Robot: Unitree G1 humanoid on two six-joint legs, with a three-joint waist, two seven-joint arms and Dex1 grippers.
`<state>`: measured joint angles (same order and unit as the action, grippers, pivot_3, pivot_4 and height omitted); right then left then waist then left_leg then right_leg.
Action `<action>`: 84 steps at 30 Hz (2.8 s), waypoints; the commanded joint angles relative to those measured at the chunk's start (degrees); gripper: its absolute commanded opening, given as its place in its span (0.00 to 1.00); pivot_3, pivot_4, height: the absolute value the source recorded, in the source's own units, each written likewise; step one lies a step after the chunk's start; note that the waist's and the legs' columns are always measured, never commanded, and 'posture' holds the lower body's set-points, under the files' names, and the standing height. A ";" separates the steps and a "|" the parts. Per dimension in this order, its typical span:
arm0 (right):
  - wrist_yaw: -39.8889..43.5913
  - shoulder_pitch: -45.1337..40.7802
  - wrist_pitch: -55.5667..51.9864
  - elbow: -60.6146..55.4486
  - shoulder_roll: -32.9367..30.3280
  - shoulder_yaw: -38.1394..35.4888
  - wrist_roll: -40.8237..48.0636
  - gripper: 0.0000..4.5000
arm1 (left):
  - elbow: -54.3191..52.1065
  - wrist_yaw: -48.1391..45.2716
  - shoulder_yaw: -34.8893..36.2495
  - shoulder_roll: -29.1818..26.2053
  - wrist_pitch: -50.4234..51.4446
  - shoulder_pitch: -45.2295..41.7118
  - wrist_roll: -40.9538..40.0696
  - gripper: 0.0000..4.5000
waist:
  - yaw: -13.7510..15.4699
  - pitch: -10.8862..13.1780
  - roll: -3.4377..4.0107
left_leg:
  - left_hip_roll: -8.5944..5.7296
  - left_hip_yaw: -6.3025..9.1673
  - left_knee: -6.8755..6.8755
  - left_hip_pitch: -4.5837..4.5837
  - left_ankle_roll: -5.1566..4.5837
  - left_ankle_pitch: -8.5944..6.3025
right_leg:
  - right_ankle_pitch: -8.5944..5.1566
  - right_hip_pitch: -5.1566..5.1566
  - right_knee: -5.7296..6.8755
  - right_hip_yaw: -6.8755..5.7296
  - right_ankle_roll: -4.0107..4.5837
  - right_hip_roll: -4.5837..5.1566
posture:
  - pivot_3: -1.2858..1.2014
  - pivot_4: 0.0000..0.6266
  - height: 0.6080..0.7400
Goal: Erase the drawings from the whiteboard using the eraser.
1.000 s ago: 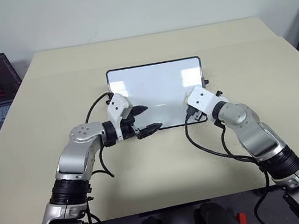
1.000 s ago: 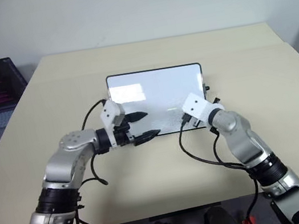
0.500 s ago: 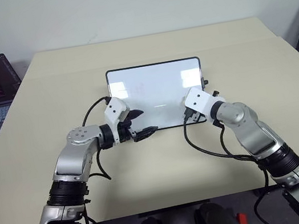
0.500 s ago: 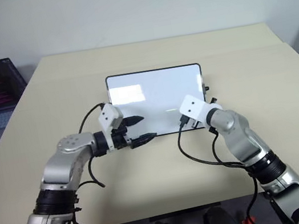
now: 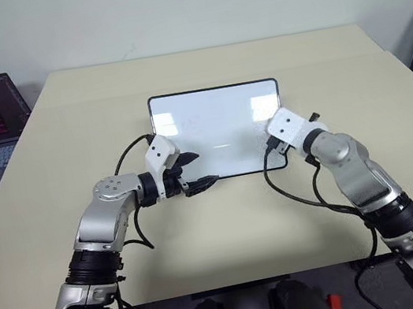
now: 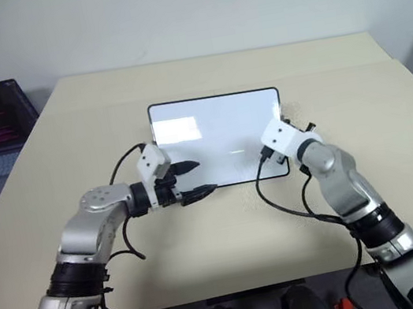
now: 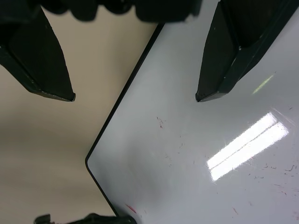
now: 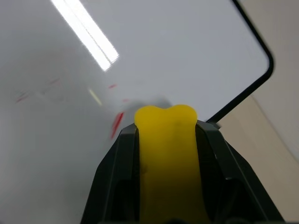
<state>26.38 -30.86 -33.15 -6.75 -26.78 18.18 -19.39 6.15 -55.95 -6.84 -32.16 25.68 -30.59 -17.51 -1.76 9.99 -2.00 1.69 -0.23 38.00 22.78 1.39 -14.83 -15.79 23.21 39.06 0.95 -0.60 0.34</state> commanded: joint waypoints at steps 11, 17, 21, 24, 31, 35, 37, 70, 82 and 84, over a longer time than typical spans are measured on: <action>-4.59 -5.63 3.11 5.04 3.26 -0.72 -2.34 0.28 | -2.67 -1.00 0.42 0.27 -0.66 -0.31 -0.14 1.00 | -0.19 0.00 0.00 | 0.07 -0.04 0.02 -0.09 -0.03 0.04 | 0.06 0.00 0.03 0.06 0.06 -0.13 | 0.52 0.24 1.00; -3.86 -6.72 4.85 6.44 4.84 0.13 -1.86 0.28 | -2.91 -0.95 0.51 0.31 -0.56 -0.17 -0.07 1.00 | -0.07 0.00 0.00 | 0.07 -0.03 -0.02 0.05 -0.02 0.02 | 0.06 0.07 -0.03 0.03 0.07 -0.08 | 0.52 0.24 1.00; 0.25 -3.31 2.08 5.07 2.38 1.56 -2.42 0.28 | -3.33 -0.84 0.70 0.16 -0.36 0.12 -0.18 1.00 | -0.03 0.00 0.00 | 0.06 -0.02 -0.03 0.06 -0.02 0.02 | 0.05 0.07 -0.06 0.02 0.08 -0.05 | 0.52 0.24 1.00; 3.44 -0.55 -0.07 3.12 0.17 2.28 -2.53 0.28 | -3.51 -0.72 0.78 0.16 -0.28 0.23 -0.16 1.00 | 0.07 -0.01 -0.02 | 0.06 0.02 -0.03 0.04 -0.03 0.02 | 0.04 0.03 -0.05 -0.02 0.08 -0.05 | 0.52 0.24 1.00; 1.47 -3.58 0.93 4.16 2.68 1.78 -3.07 0.28 | -3.37 -0.79 0.64 0.37 -0.19 0.05 -0.17 1.00 | -0.14 -0.01 -0.02 | 0.06 -0.02 0.01 -0.11 -0.08 0.06 | 0.04 -0.02 0.02 0.04 0.03 -0.11 | 0.52 0.24 1.00; -0.72 -6.88 3.21 6.16 5.70 1.37 -2.80 0.28 | -3.10 -0.81 0.60 0.49 -0.28 -0.11 -0.10 1.00 | -0.41 -0.01 -0.01 | 0.08 -0.07 0.01 -0.17 -0.08 0.07 | 0.07 -0.01 0.04 0.11 0.04 -0.17 | 0.52 0.24 1.00; -1.40 -8.76 4.64 7.55 7.55 2.09 -2.65 0.28 | -3.24 -0.75 0.59 0.56 -0.31 -0.01 -0.08 1.00 | -0.37 0.00 -0.01 | 0.10 -0.04 -0.01 -0.12 -0.08 0.07 | 0.13 0.02 0.04 0.07 0.18 -0.17 | 0.52 0.24 1.00; 1.23 -24.57 19.42 29.07 20.27 10.85 -5.17 0.28 | -2.37 6.89 7.49 -2.00 1.66 0.99 -0.13 1.00 | 0.01 0.04 0.06 | 0.10 0.01 -0.10 0.20 -0.05 0.04 | 0.08 0.27 -0.04 -0.06 0.21 0.22 | 0.52 0.24 1.00; -1.45 -30.03 21.45 39.19 20.88 9.22 -5.18 0.28 | -3.85 6.63 6.84 -1.68 2.14 1.74 -0.34 1.00 | -0.08 0.05 0.07 | 0.10 -0.01 -0.13 0.21 -0.04 0.04 | 0.07 0.29 -0.04 -0.06 0.23 0.27 | 0.52 0.24 1.00; 1.55 -28.09 19.90 37.96 19.95 10.34 -5.56 0.28 | -3.90 6.49 6.67 -1.59 2.14 1.63 -0.36 1.00 | -0.08 0.04 0.06 | 0.10 -0.02 -0.13 0.19 -0.04 0.04 | 0.07 0.28 -0.03 -0.05 0.23 0.27 | 0.52 0.24 1.00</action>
<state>25.74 -60.56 -11.97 31.83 -6.10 27.43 -24.26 4.62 -49.37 -0.65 -33.61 28.26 -28.39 -17.55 -1.84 10.03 -1.95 1.78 -0.23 37.87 22.95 1.36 -14.79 -15.72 23.47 39.04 0.88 -0.37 0.60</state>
